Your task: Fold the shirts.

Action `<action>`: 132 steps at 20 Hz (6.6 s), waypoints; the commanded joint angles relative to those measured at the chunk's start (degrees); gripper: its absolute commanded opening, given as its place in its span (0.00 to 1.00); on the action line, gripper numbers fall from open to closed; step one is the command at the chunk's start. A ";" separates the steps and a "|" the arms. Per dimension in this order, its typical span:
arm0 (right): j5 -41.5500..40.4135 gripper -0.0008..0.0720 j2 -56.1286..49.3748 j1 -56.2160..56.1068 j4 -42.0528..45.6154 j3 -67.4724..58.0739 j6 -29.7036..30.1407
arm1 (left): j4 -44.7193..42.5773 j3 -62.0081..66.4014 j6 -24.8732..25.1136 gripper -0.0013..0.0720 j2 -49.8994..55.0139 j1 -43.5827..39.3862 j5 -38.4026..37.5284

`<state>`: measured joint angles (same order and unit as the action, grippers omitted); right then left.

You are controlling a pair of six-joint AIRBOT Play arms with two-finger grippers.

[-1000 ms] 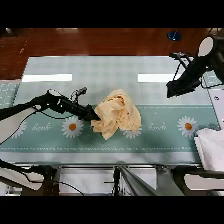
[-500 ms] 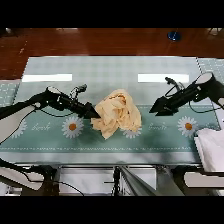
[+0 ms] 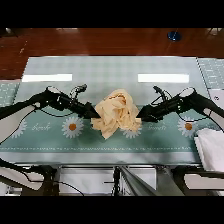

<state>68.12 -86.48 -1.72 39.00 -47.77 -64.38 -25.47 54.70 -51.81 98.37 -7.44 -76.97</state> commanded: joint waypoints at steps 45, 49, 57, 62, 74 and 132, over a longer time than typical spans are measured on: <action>38.14 0.05 37.40 12.70 5.60 -69.00 -37.59 | -10.56 50.21 -37.92 0.05 -58.34 19.21 -22.23; 38.16 0.05 37.22 12.59 14.40 -65.88 -35.43 | -23.28 41.05 -36.02 0.05 -58.27 19.21 -28.17; 24.17 0.05 30.82 12.57 25.86 -30.36 -19.96 | -18.91 10.16 -24.15 0.05 -48.94 19.19 -0.92; 5.22 0.05 19.04 12.57 16.00 -28.48 -12.79 | -5.70 9.53 -13.44 0.05 -34.93 18.84 13.73; 2.14 0.05 3.30 7.26 8.20 -28.46 -4.96 | 7.37 9.66 -7.15 0.05 -11.39 7.26 19.98; -2.23 0.05 3.37 3.87 23.23 -28.48 -6.43 | -41.44 -27.43 -27.96 0.66 -46.60 13.38 -14.10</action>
<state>66.24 -83.15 2.13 62.26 -76.20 -70.76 -66.50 28.93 -79.57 52.77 5.96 -92.86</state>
